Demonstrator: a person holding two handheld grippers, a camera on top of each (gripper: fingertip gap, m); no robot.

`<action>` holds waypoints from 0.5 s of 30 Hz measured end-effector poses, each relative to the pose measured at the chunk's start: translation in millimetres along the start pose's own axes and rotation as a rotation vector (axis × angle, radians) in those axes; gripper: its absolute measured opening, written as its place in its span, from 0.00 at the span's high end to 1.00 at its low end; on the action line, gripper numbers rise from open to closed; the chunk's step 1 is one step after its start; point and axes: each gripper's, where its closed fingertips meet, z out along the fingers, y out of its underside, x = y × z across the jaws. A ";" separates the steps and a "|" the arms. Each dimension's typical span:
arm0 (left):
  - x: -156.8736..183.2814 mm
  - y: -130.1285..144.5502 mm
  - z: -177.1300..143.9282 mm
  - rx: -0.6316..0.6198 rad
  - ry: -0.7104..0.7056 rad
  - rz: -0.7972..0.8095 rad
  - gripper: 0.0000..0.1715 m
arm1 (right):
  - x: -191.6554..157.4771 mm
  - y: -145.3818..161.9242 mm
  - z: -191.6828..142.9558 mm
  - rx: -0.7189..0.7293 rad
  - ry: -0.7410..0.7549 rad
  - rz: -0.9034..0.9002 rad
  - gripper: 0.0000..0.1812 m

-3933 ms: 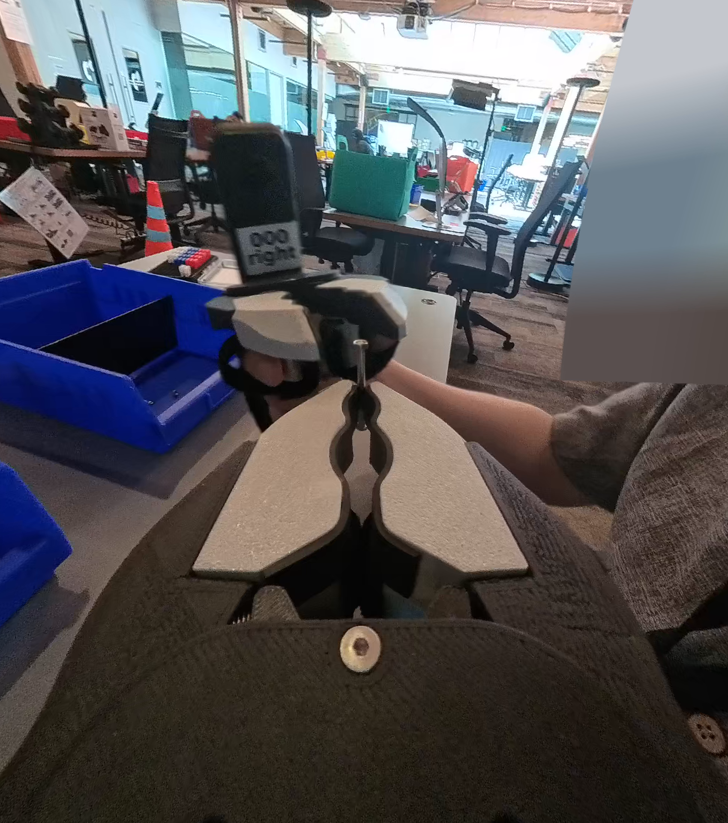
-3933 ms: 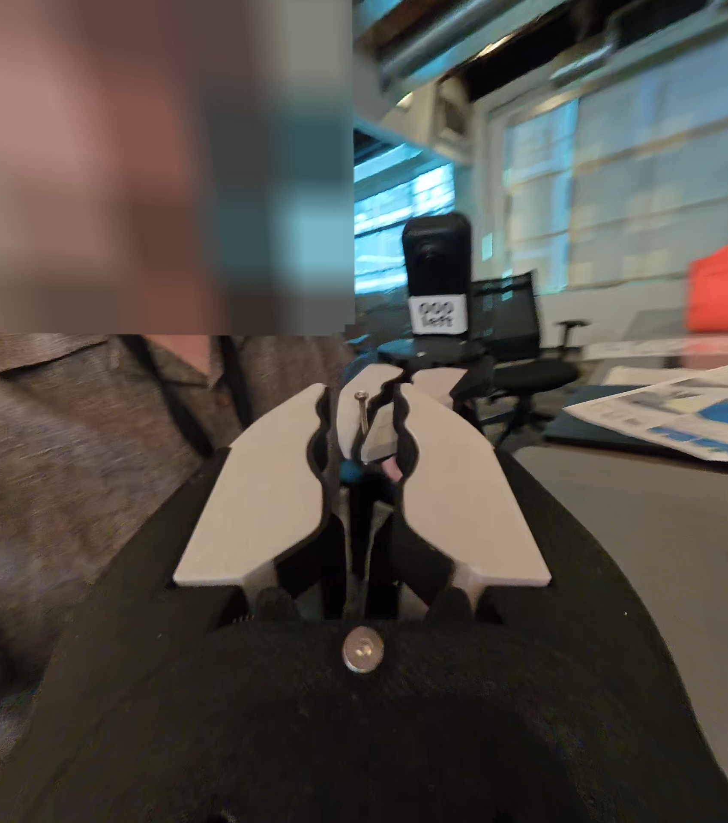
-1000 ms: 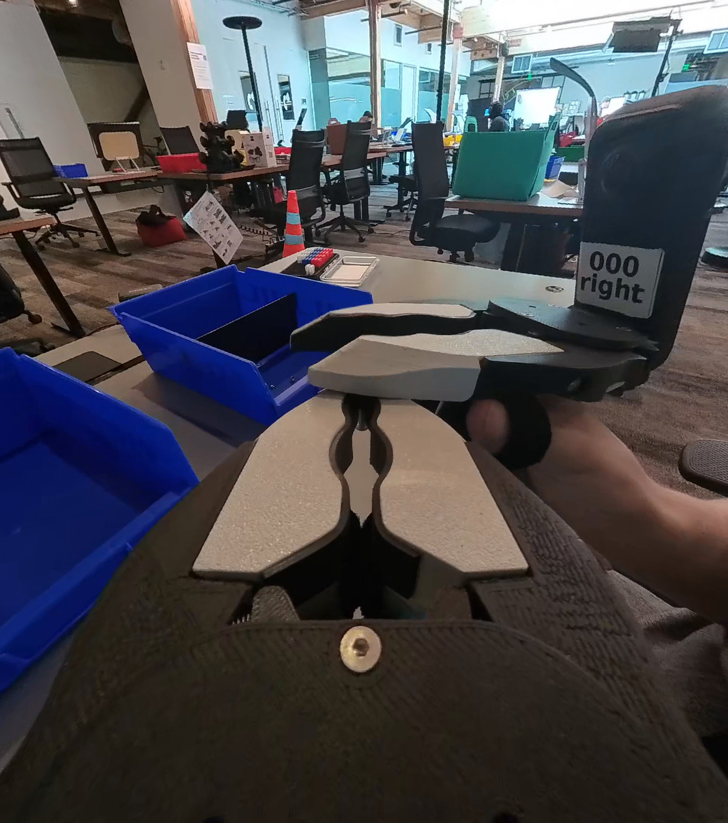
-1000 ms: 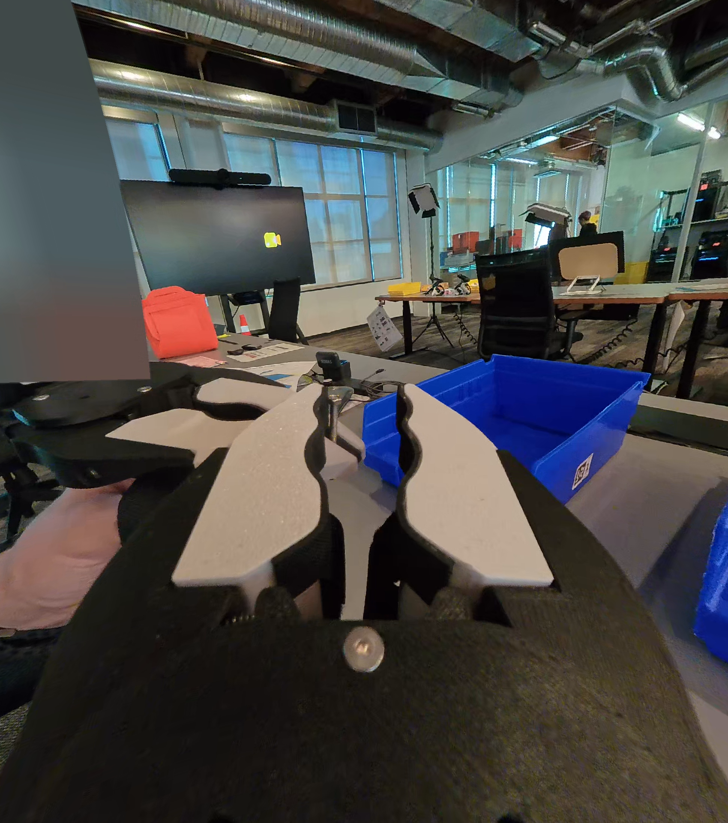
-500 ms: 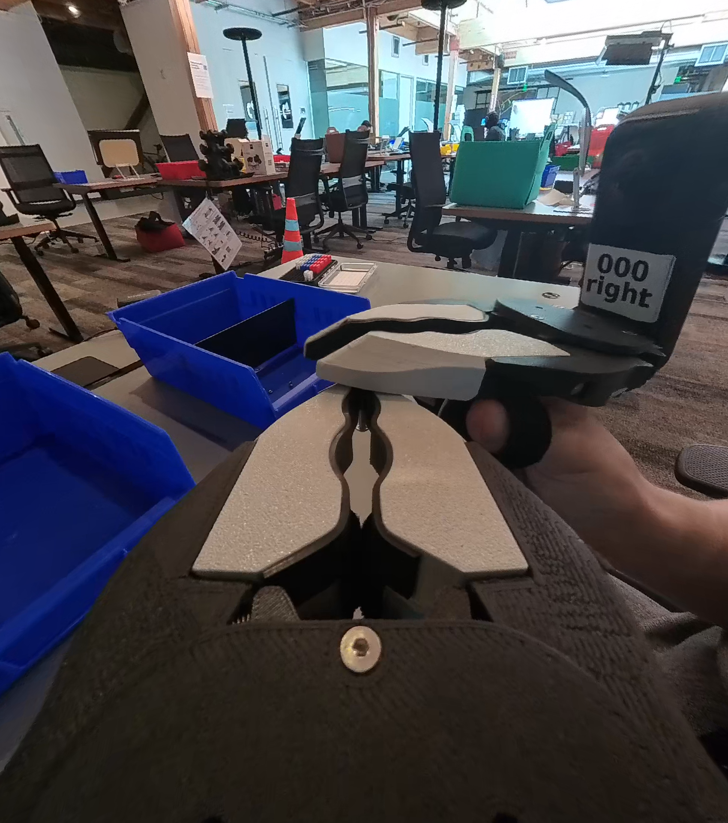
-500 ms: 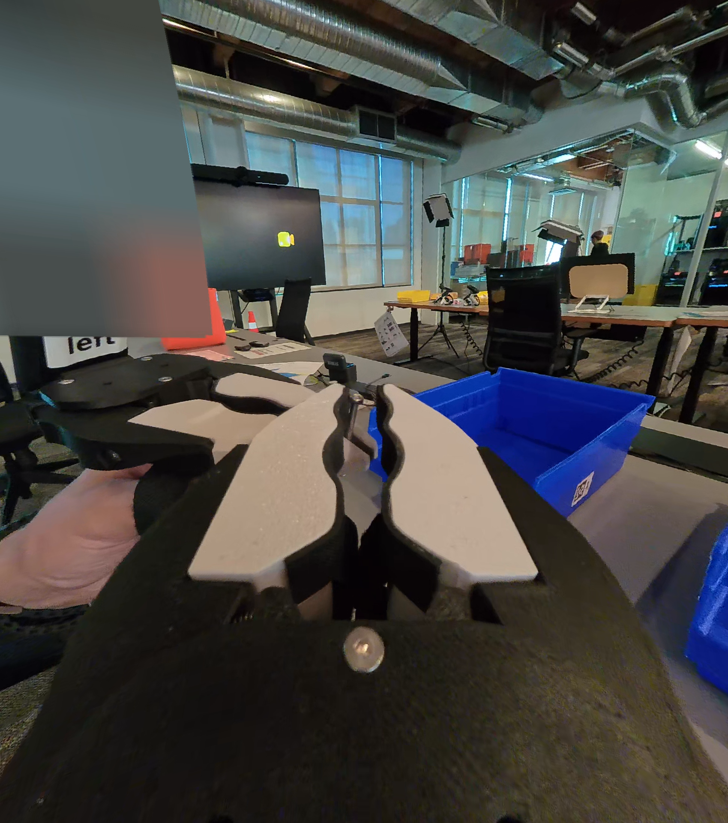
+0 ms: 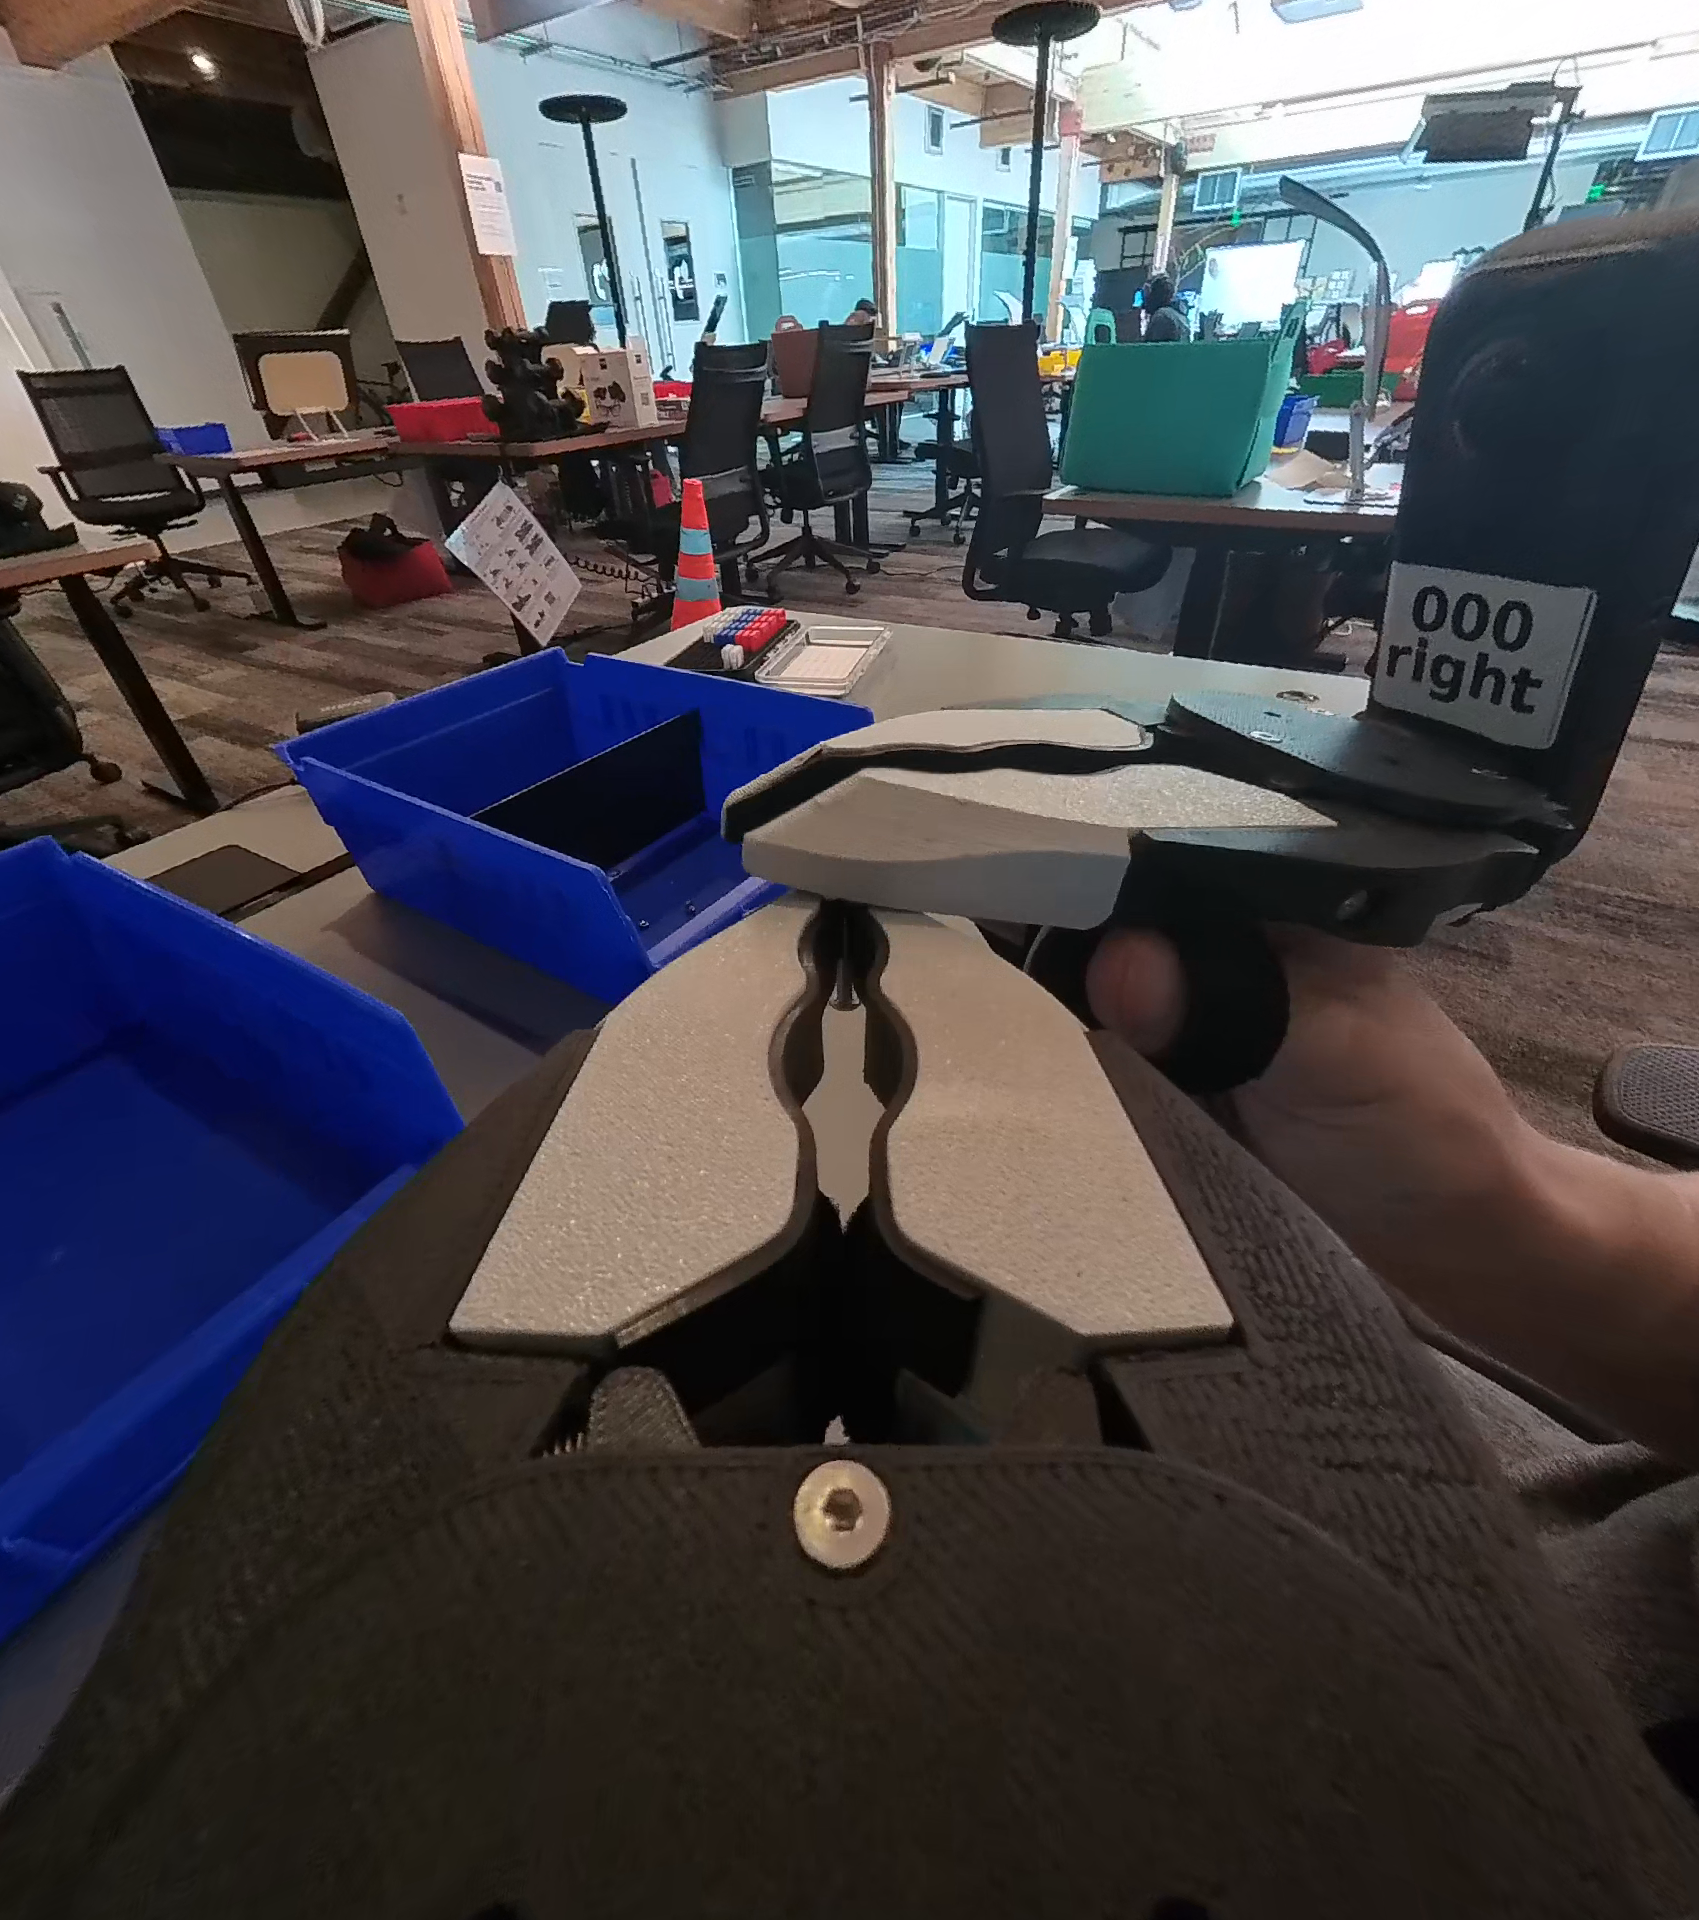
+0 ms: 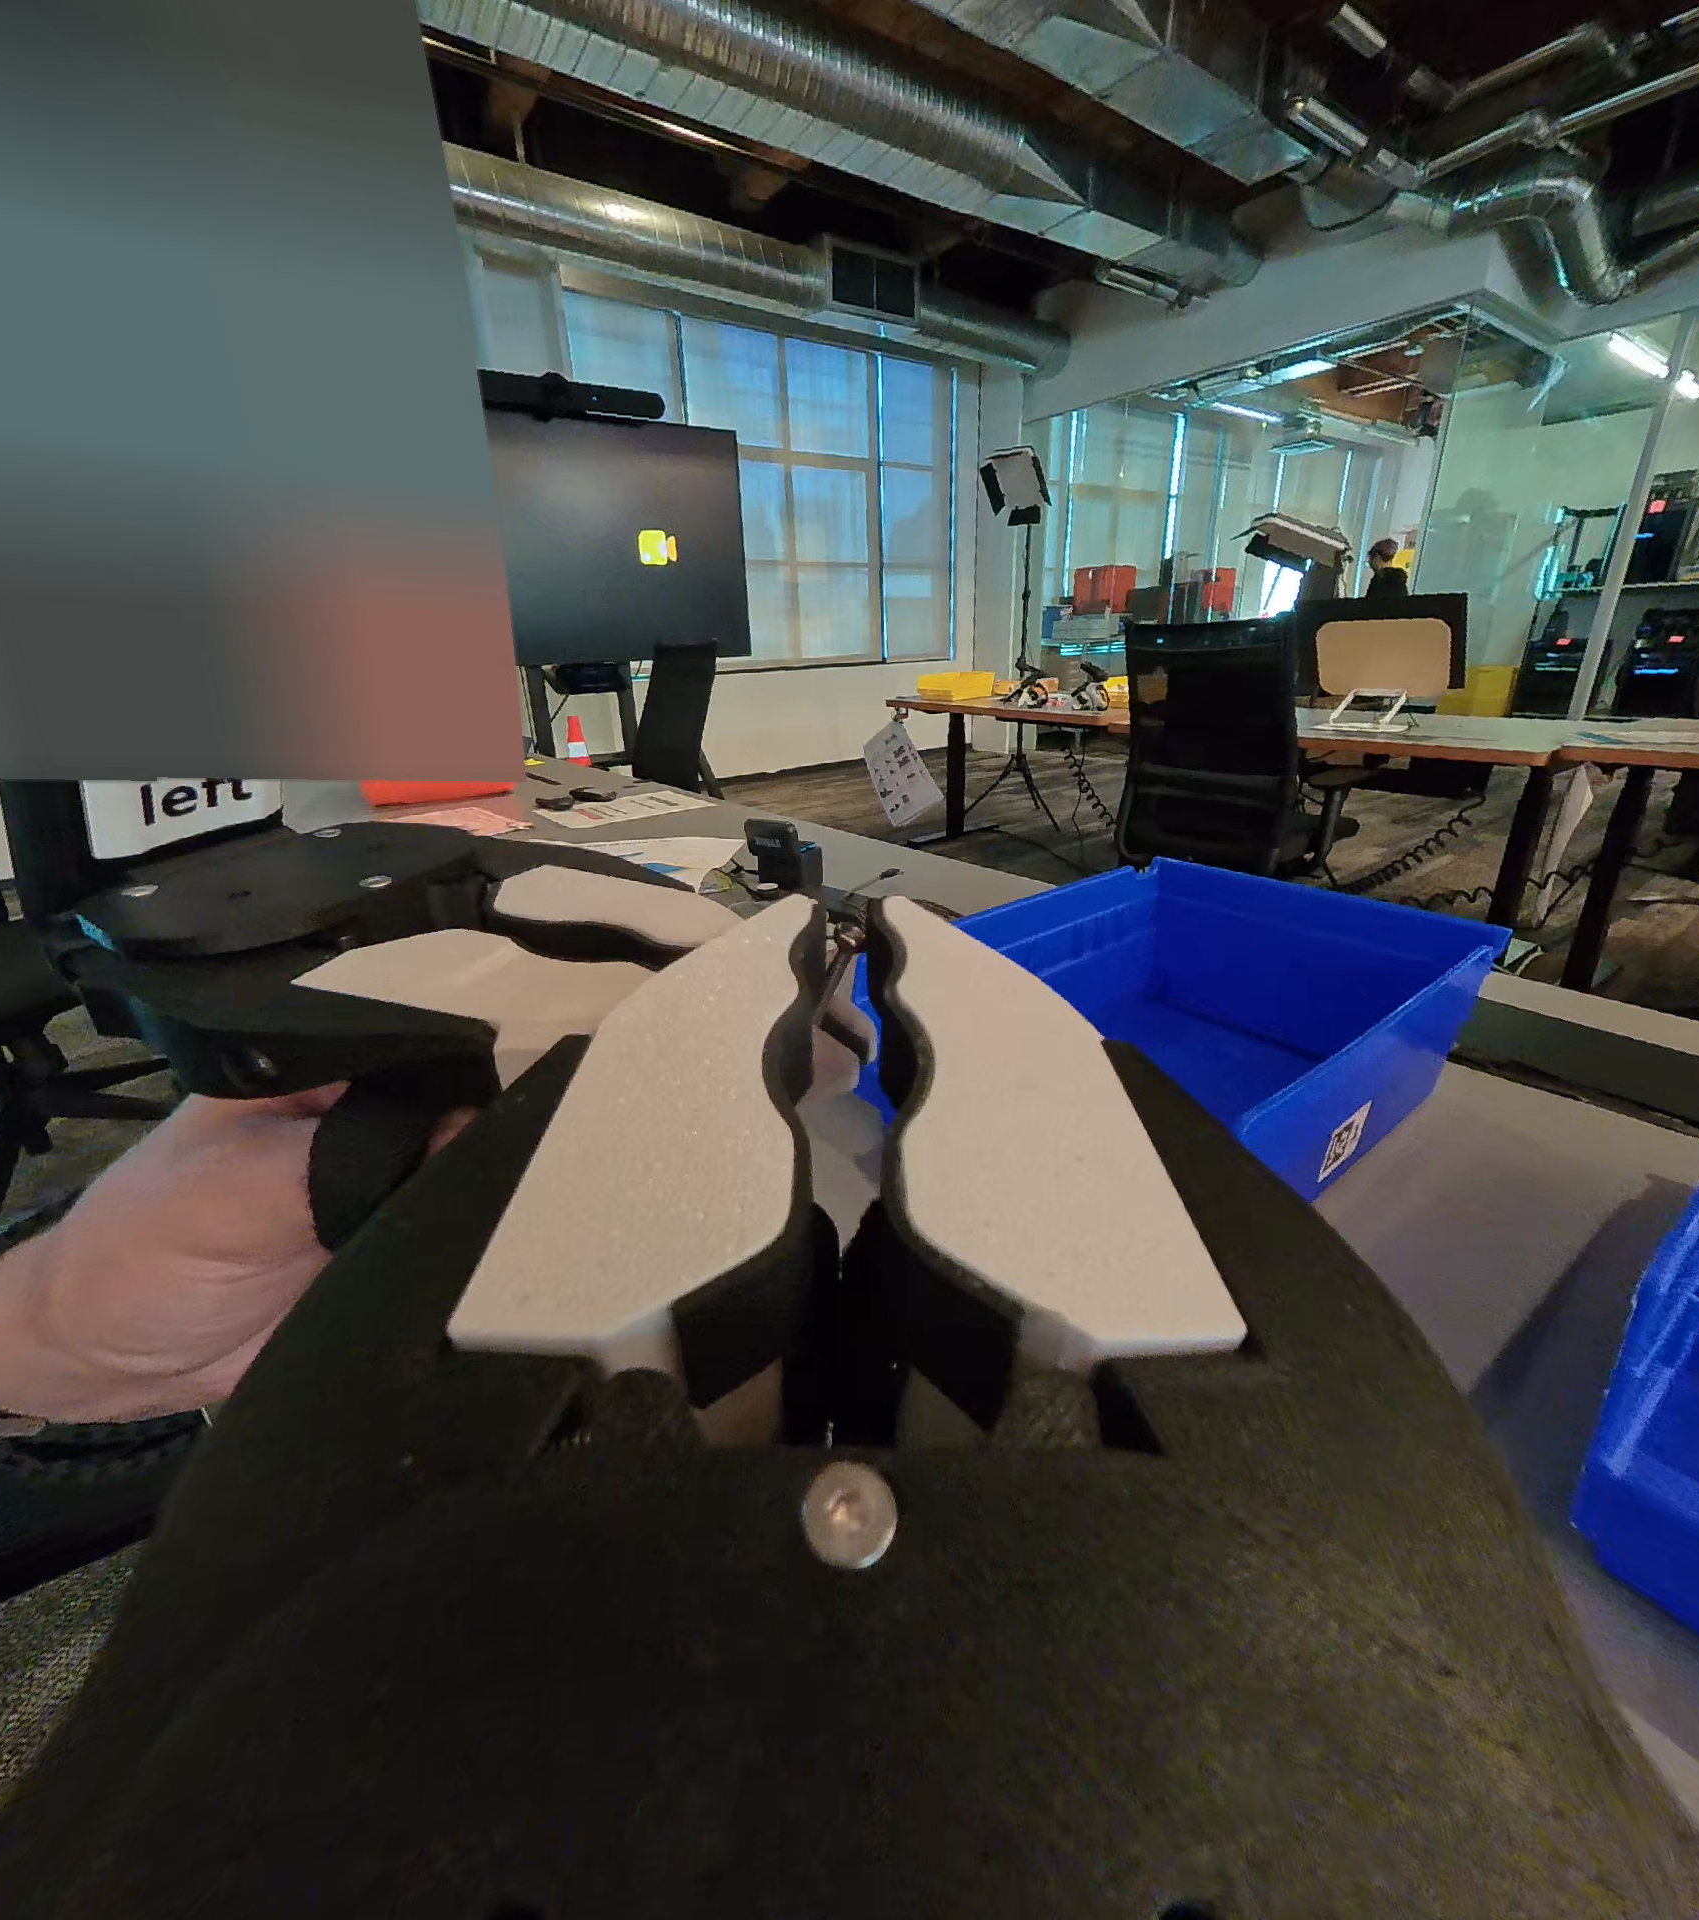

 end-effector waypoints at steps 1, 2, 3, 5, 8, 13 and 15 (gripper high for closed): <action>0.2 -0.5 -0.1 0.003 -0.001 0.001 0.99 | -0.4 -0.5 0.1 0.001 -0.002 -0.001 0.96; 0.2 -0.9 -0.3 0.007 -0.001 0.000 0.99 | -1.1 -1.1 0.2 0.002 -0.009 0.000 0.97; 0.5 -1.1 -0.3 0.009 0.001 0.000 0.99 | -1.9 -1.6 0.4 0.002 -0.018 0.000 0.97; 2.1 -0.9 -0.5 0.011 0.021 -0.011 0.99 | -5.4 -2.2 0.5 -0.001 -0.061 -0.005 0.98; 9.4 -1.9 -1.4 0.019 0.124 -0.071 0.99 | -14.2 -3.5 -2.9 -0.013 -0.258 0.005 0.98; 30.2 -4.1 -1.3 0.014 0.259 -0.102 0.99 | -31.8 -8.2 -27.6 -0.070 -0.877 0.118 0.98; 43.1 -2.9 1.1 -0.005 0.302 -0.076 0.99 | -36.0 -10.2 -48.0 -0.098 -1.187 0.196 0.98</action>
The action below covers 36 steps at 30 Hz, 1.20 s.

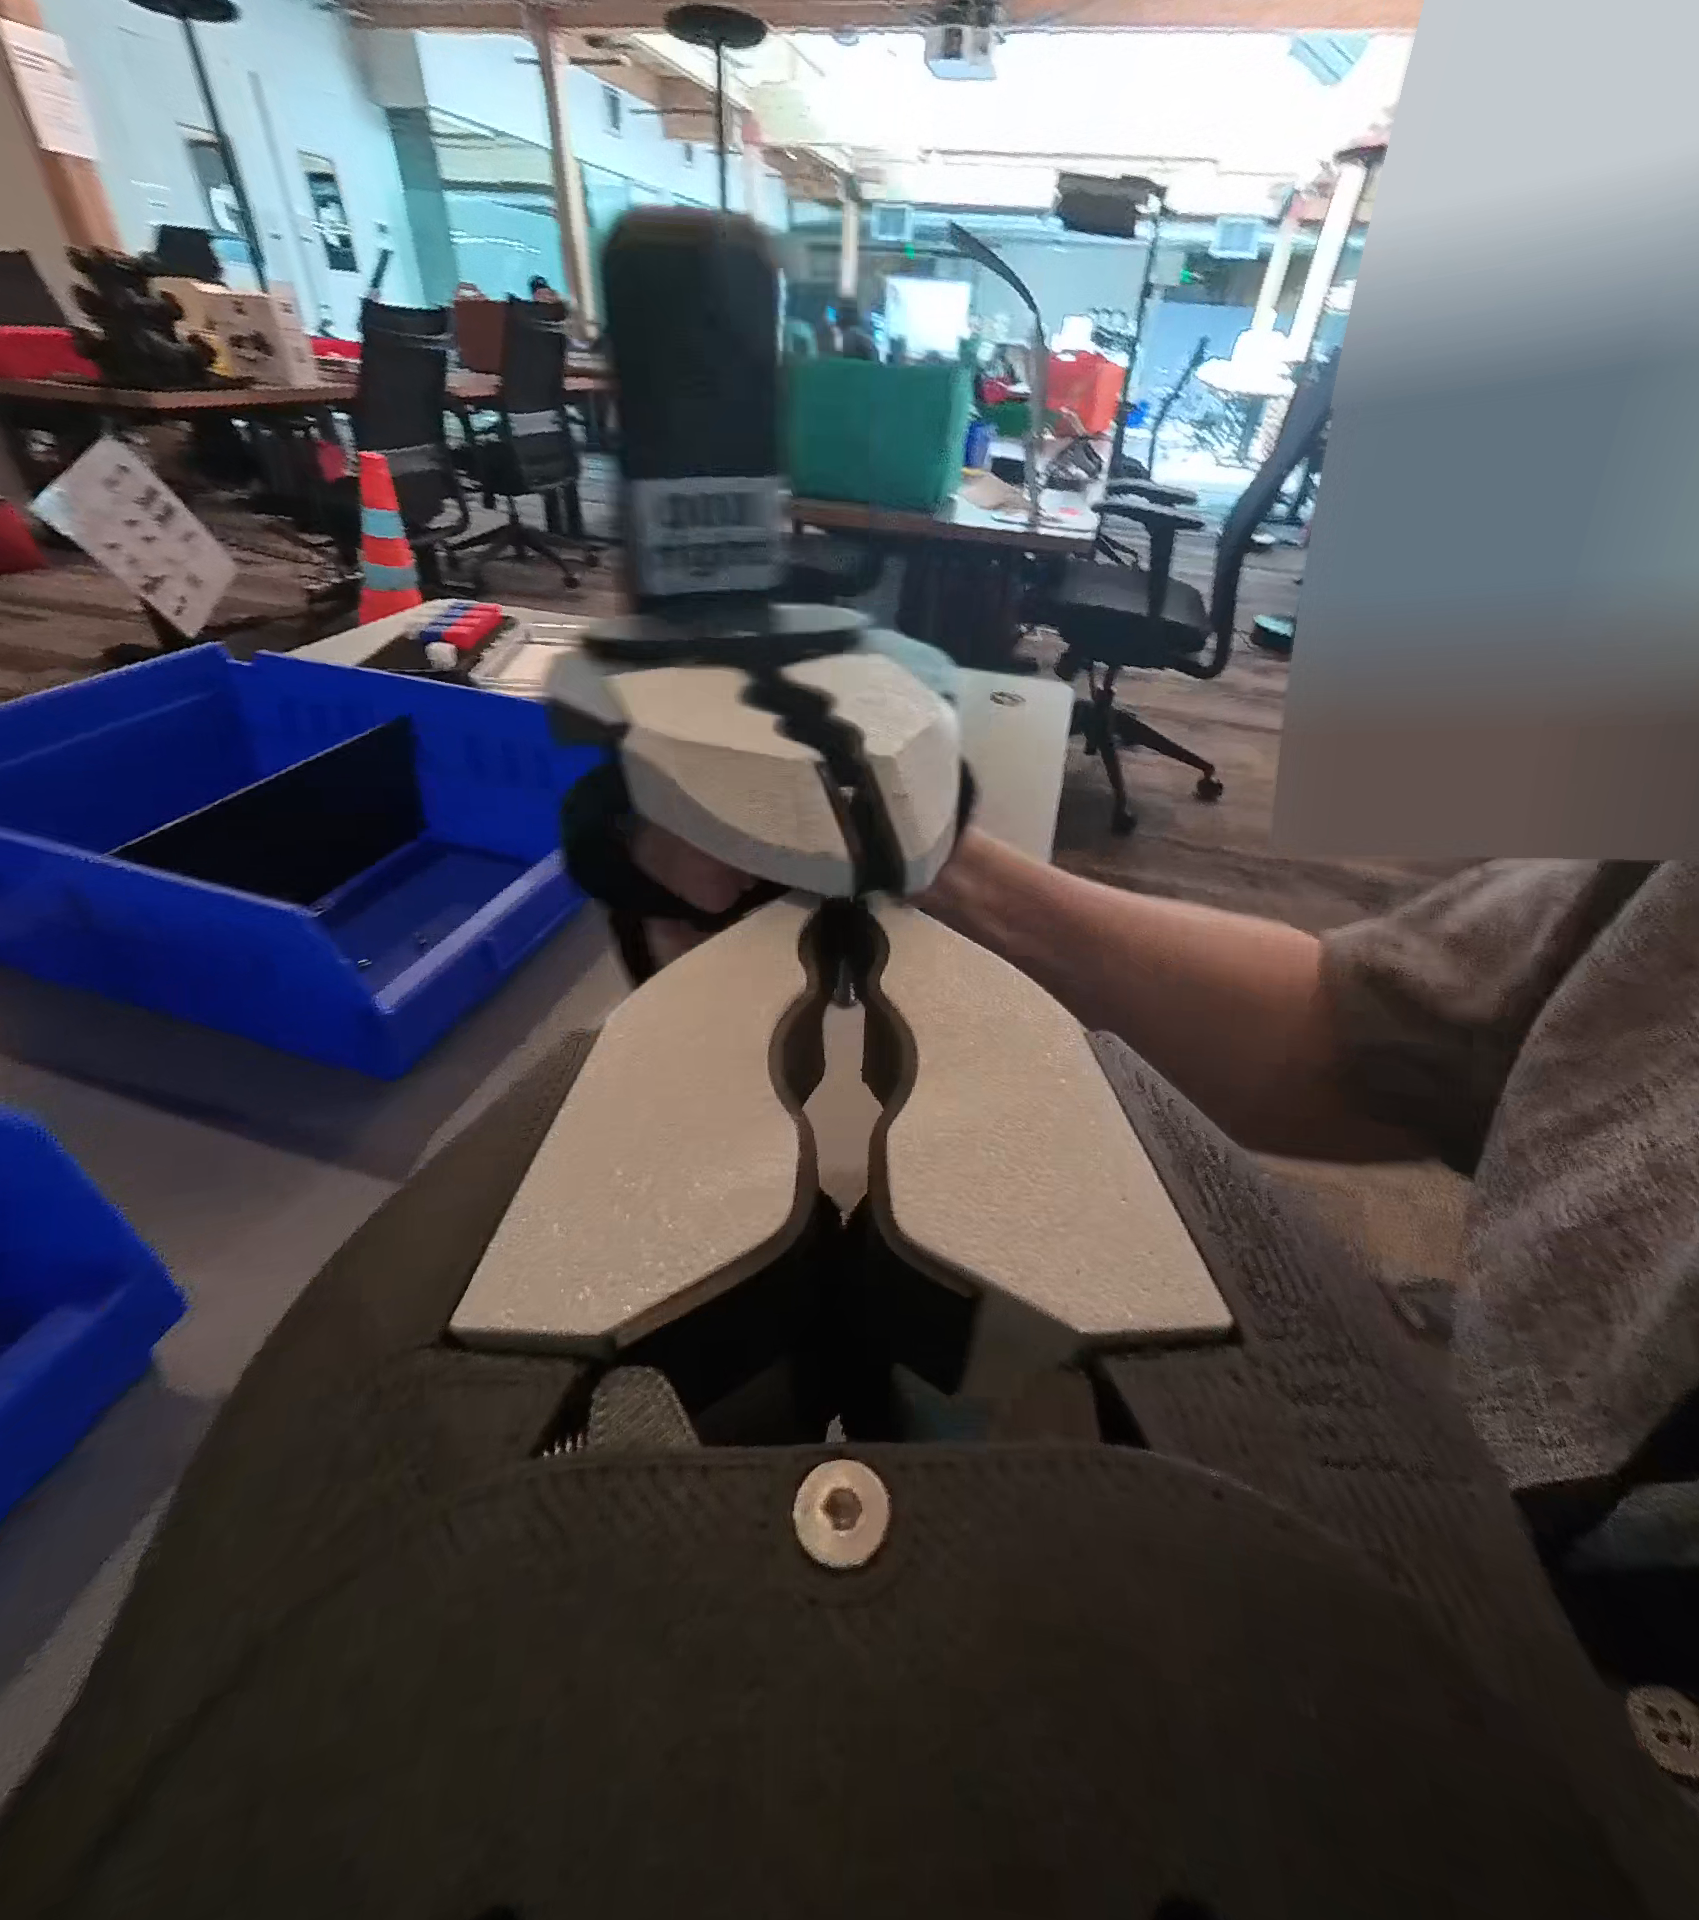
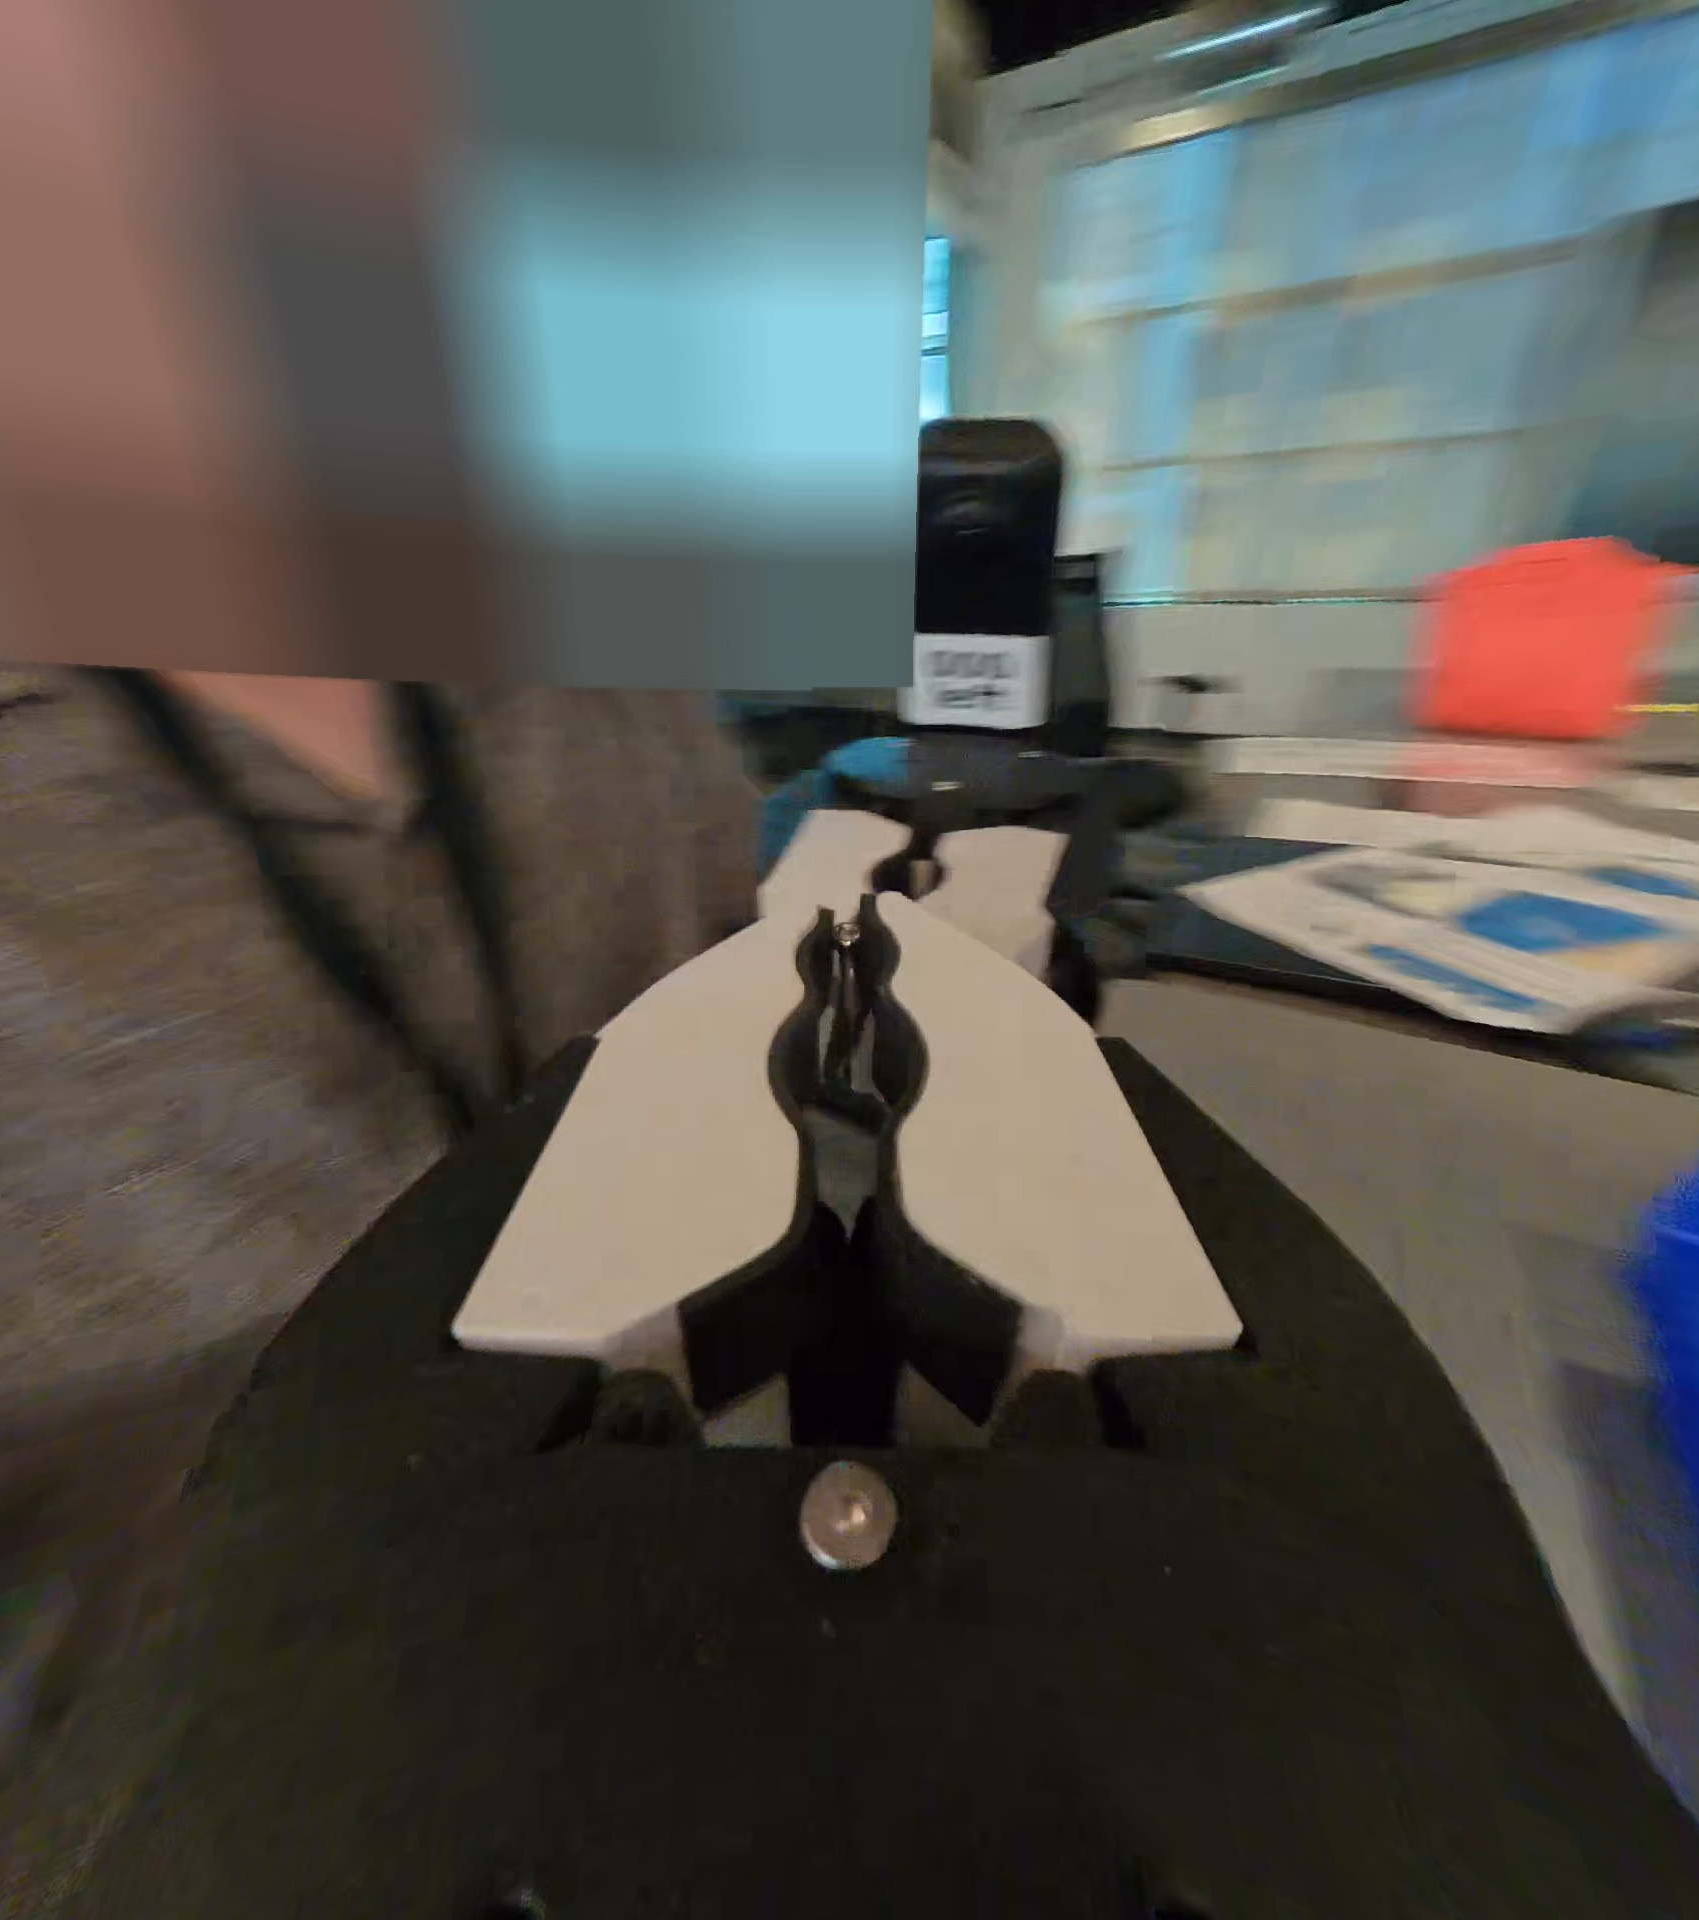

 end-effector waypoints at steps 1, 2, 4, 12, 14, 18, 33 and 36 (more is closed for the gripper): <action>4.4 1.1 2.7 -0.009 0.013 0.009 0.99 | -8.9 1.1 -2.5 -0.010 -0.142 0.045 0.98; 7.9 2.1 4.7 -0.013 0.025 0.012 0.99 | -15.4 2.1 -4.2 -0.025 -0.261 0.089 0.98; 10.8 1.7 5.8 -0.003 0.042 -0.008 0.99 | -22.4 2.2 -5.7 -0.045 -0.438 0.154 0.98; -2.1 -7.1 -3.6 0.035 -0.015 -0.019 0.99 | -10.1 -9.3 6.0 0.076 -0.335 0.157 0.82; -5.7 -6.7 -4.8 0.040 -0.031 -0.022 0.99 | -4.6 -9.0 9.3 0.111 -0.185 0.109 0.77; -18.8 -7.5 -10.0 0.048 -0.106 -0.020 0.99 | 24.6 -23.3 -12.2 0.253 0.395 -0.058 0.74; -43.8 -3.3 -17.9 0.015 -0.359 0.078 0.99 | 39.5 -8.3 -18.6 0.124 1.217 -0.179 0.85; -44.3 -2.0 -17.7 0.015 -0.357 0.072 0.99 | 41.9 -9.1 -15.1 0.124 1.211 -0.172 0.87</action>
